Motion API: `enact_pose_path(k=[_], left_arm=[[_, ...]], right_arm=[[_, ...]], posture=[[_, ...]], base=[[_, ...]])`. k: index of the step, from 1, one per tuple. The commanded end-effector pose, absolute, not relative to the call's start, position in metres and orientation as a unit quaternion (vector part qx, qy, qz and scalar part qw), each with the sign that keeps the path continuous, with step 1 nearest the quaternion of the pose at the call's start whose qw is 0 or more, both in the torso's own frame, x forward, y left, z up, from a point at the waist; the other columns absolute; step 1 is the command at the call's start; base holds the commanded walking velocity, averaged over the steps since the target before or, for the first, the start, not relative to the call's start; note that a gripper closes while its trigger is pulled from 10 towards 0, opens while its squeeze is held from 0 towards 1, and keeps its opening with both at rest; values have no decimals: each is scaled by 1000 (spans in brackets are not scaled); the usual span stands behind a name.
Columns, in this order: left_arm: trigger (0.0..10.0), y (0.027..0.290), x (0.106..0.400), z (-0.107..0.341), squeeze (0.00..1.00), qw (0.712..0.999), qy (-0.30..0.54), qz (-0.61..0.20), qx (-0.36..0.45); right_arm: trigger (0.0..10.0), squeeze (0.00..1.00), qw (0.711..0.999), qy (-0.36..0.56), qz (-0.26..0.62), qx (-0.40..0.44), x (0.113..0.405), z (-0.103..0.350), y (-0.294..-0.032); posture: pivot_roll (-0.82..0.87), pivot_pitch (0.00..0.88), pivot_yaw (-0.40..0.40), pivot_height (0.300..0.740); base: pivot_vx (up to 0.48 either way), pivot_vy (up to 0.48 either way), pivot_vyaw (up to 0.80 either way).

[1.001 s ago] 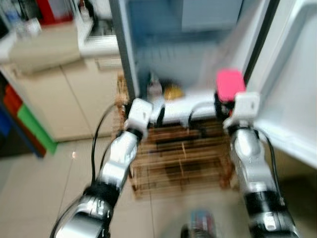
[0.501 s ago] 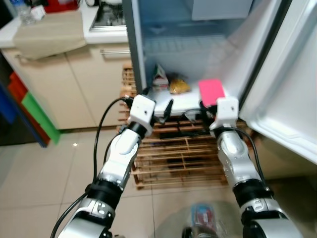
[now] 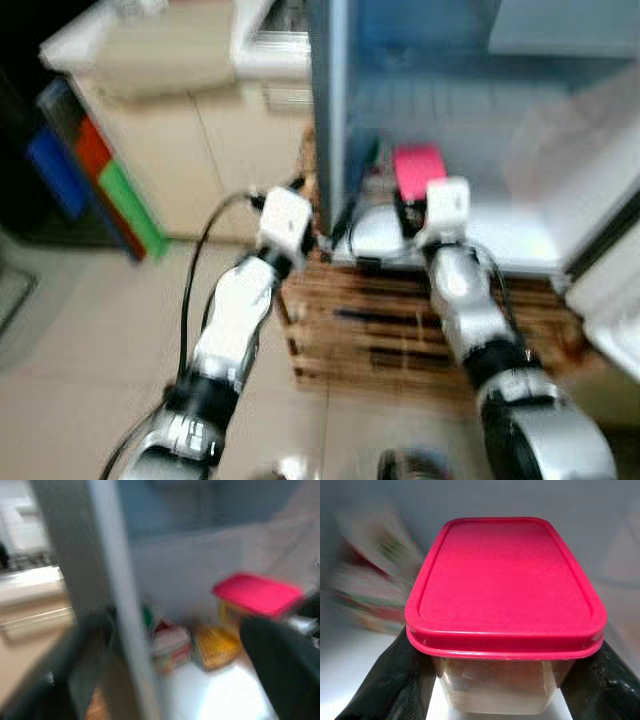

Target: Restocking fridge

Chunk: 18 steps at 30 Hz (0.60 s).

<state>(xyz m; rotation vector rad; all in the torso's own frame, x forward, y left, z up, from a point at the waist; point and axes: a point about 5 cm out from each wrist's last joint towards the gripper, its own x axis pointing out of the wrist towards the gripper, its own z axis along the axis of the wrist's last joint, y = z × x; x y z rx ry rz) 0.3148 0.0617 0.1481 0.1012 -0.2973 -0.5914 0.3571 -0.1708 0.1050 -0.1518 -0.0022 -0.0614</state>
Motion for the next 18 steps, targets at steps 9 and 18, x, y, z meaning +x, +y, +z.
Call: enact_pose_path(k=[9,18], left_arm=[[10000,59,307,160,0,933,-146,-324,49],[10000,67,295,158,0,930,-136,-337,51]], right_arm=[[0,0,997,6,-39,-71,362,104,-159],[0,0,991,1,-100,-93,368,113,-176]], posture=[[-16,145,55,740],[13,188,72,740]], base=[[0,0,0],[0,0,0]])
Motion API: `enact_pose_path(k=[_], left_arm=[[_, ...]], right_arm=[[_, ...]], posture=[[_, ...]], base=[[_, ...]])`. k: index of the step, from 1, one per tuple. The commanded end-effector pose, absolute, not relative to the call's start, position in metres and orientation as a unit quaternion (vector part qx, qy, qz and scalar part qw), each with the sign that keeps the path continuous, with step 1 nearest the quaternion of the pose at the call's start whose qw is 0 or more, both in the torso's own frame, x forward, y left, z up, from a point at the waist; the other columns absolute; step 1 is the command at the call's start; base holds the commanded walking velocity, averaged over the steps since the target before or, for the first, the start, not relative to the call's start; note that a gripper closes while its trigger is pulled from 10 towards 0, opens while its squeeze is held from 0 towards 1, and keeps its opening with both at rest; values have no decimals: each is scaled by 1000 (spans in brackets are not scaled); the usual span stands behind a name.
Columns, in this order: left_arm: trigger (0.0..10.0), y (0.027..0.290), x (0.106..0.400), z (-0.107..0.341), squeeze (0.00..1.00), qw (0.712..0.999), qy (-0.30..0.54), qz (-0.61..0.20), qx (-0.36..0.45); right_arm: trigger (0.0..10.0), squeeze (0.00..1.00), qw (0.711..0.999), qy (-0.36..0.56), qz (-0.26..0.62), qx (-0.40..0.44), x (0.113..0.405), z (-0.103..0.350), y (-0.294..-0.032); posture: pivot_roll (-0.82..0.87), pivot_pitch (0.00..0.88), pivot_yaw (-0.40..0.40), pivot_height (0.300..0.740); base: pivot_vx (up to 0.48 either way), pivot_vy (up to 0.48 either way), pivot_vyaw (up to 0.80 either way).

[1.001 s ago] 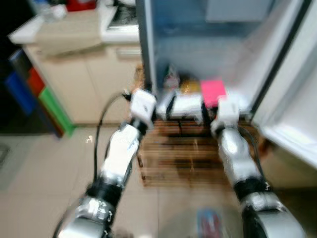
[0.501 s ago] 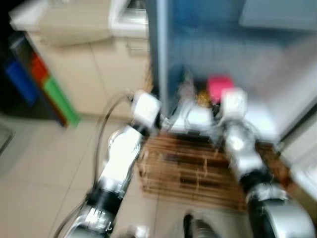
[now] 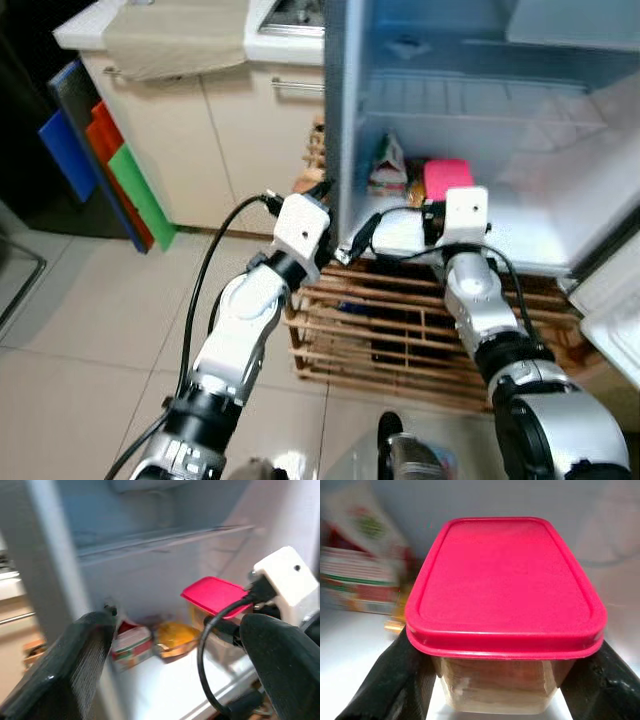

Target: Restocking fridge

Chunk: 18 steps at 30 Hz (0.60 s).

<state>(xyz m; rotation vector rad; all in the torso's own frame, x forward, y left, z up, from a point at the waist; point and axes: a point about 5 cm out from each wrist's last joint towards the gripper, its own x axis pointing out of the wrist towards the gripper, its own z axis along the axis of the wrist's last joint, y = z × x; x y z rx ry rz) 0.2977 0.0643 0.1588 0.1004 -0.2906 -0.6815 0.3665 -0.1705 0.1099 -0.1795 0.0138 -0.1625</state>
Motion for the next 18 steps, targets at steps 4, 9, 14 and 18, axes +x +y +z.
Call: enact_pose_path(k=[4,9,14,18], left_arm=[[10000,74,289,157,0,931,-125,-338,50],[10000,82,276,154,0,932,-109,-343,49],[10000,96,257,150,0,923,-87,-370,58],[10000,101,244,150,0,914,-72,-393,61]], right_arm=[[0,0,988,-1,-122,-90,369,116,-180],[0,0,986,-5,-133,-99,371,119,-180],[0,0,985,-17,-136,-109,377,129,-177],[0,0,983,-25,-136,-122,381,136,-175]], posture=[[23,205,83,740],[34,241,108,740],[52,276,126,740],[74,304,139,740]], base=[[0,0,0],[0,0,0],[0,0,0],[0,0,0]])
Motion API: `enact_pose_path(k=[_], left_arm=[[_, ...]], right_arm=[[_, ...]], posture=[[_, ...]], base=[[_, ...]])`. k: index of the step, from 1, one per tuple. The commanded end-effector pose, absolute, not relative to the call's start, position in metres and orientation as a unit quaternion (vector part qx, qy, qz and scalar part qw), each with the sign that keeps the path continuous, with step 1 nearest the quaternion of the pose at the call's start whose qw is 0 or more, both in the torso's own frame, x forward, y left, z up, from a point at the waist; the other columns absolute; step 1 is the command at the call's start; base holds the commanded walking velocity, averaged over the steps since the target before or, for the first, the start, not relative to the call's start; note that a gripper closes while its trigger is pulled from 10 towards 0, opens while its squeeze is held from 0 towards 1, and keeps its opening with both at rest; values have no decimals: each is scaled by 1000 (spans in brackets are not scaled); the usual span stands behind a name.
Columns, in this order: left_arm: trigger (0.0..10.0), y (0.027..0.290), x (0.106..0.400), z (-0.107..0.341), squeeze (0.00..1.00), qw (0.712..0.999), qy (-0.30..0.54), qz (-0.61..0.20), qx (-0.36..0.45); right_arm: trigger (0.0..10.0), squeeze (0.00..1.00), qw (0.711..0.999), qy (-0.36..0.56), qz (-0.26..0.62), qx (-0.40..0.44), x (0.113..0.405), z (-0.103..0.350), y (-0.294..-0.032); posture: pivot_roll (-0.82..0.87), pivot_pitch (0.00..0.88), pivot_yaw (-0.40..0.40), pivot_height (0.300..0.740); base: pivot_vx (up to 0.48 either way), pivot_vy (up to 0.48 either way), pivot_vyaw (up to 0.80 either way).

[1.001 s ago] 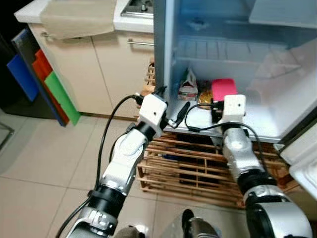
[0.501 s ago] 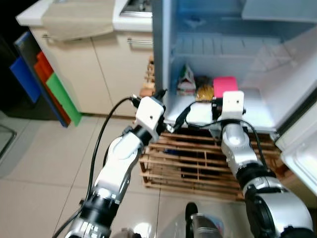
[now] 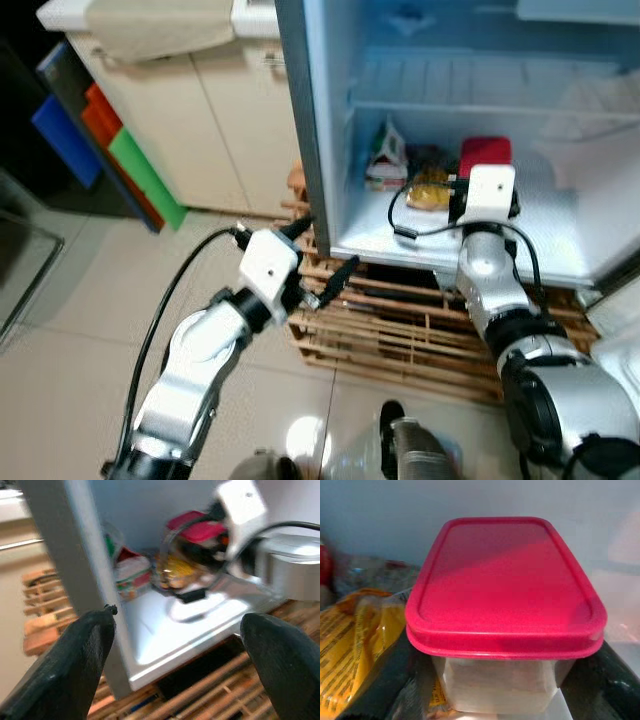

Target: Restocking fridge

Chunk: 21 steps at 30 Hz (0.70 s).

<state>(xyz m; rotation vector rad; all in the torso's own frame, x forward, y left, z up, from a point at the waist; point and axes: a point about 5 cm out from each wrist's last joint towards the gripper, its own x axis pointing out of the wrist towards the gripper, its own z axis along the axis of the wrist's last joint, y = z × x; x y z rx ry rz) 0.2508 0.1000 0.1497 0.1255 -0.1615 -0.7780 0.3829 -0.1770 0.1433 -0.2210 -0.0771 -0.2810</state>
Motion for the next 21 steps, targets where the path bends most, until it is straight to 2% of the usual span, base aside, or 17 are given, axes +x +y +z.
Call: enact_pose_path(k=[1,13,14,15,16,17,21], left_arm=[[10000,102,241,151,0,913,-69,-398,62],[10000,106,222,152,0,912,-37,-405,59],[10000,106,222,151,0,912,-34,-405,59],[10000,107,221,151,0,912,-31,-405,58],[10000,107,221,151,0,912,-29,-404,58],[10000,108,220,151,0,912,-26,-404,57],[10000,108,219,151,0,913,-20,-404,57]], right_arm=[[0,0,981,-30,-139,-129,382,139,-176],[0,0,973,-38,-158,-164,383,145,-191],[10000,0,973,-37,-159,-164,383,145,-192],[10000,0,973,-37,-160,-160,383,145,-193],[10000,275,973,-38,-163,-159,382,145,-194],[10000,1000,973,-37,-165,-156,382,145,-195],[10000,1000,983,-11,-155,-103,383,140,-191]], posture=[[76,307,141,740],[91,372,161,740],[90,375,160,740],[89,378,160,740],[89,381,159,740],[89,383,158,740],[87,382,152,740]], base=[[0,0,0],[0,0,0],[0,0,0],[0,0,0],[0,0,0],[0,0,0],[0,0,0]])
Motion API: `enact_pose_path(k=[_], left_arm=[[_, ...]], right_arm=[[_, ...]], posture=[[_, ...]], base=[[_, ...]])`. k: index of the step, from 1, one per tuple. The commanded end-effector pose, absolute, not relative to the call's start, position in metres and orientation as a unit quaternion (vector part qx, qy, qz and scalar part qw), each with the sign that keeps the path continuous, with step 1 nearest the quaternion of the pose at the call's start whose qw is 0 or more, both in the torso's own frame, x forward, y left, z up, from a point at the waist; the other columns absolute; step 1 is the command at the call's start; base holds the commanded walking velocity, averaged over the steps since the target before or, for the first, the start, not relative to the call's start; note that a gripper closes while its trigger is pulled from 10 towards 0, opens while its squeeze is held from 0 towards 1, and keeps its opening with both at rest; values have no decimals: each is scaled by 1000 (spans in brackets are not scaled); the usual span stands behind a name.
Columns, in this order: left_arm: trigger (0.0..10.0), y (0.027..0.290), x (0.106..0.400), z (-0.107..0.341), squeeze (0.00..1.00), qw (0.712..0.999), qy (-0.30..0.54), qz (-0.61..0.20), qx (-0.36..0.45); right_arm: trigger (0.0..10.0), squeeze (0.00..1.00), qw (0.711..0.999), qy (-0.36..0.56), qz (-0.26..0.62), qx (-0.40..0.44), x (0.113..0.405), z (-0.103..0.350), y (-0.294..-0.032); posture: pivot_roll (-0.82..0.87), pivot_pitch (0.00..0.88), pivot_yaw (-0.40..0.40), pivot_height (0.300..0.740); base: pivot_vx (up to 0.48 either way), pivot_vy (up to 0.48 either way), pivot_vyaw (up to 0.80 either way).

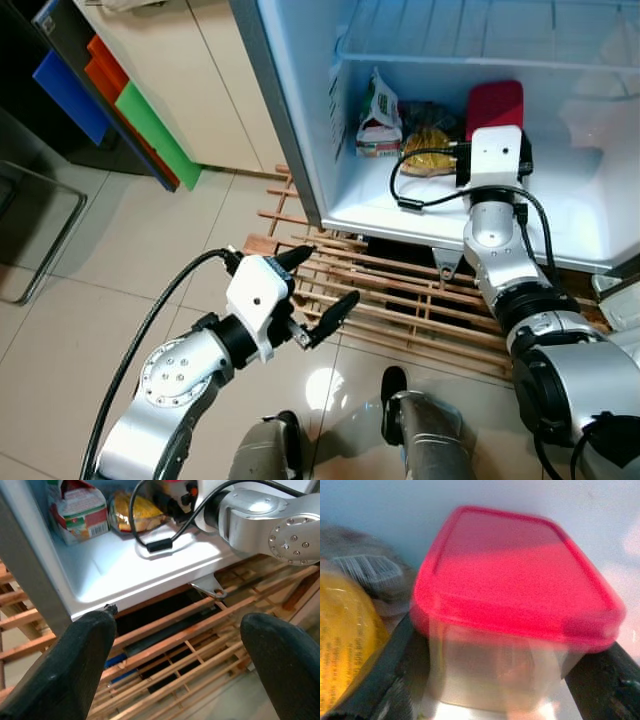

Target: Restocking fridge

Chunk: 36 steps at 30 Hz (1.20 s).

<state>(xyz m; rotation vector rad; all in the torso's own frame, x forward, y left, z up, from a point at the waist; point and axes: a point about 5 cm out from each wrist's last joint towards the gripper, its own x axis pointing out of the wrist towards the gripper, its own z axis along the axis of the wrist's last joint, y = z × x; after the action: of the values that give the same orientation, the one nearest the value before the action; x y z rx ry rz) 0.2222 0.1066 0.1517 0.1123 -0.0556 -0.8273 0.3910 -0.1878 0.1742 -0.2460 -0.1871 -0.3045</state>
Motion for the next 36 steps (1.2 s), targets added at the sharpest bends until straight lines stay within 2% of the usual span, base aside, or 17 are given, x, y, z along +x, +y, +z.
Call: enact_pose_path(k=[1,7,12,17,21,22,25,29,36], left_arm=[[10000,108,219,150,0,913,-19,-403,58],[10000,108,223,160,0,916,-26,-396,55],[10000,107,224,164,0,916,-33,-395,56],[10000,107,233,169,0,922,-49,-380,57],[10000,107,236,170,0,926,-53,-370,49],[10000,107,238,170,0,928,-54,-367,42],[10000,104,241,170,0,929,-61,-362,35],[10000,96,251,169,0,931,-73,-356,28],[10000,91,262,165,0,931,-76,-355,29]], right_arm=[[10000,1000,984,-4,-152,-91,384,139,-190],[10000,1000,989,0,-138,-42,389,147,-179],[10000,1000,990,-13,-133,-33,391,154,-174],[10000,1000,990,-66,-120,-42,391,175,-165],[10000,1000,987,-83,-122,-63,382,179,-162],[10000,1000,987,-82,-122,-63,376,177,-161],[10000,1000,988,-75,-125,-50,362,173,-158],[10000,1000,990,-40,-134,-33,341,163,-165],[10000,1000,995,-15,-97,-3,328,159,-159]], posture=[[87,382,152,740],[90,371,150,740],[88,361,145,740],[53,305,95,740],[39,280,74,740],[13,235,47,740],[-2,209,31,740],[-51,120,-1,740],[-75,45,-19,740]], base=[[0,0,0],[0,0,0],[0,0,0],[0,0,0],[0,0,0],[0,0,0],[0,0,0],[0,0,0],[0,0,0]])
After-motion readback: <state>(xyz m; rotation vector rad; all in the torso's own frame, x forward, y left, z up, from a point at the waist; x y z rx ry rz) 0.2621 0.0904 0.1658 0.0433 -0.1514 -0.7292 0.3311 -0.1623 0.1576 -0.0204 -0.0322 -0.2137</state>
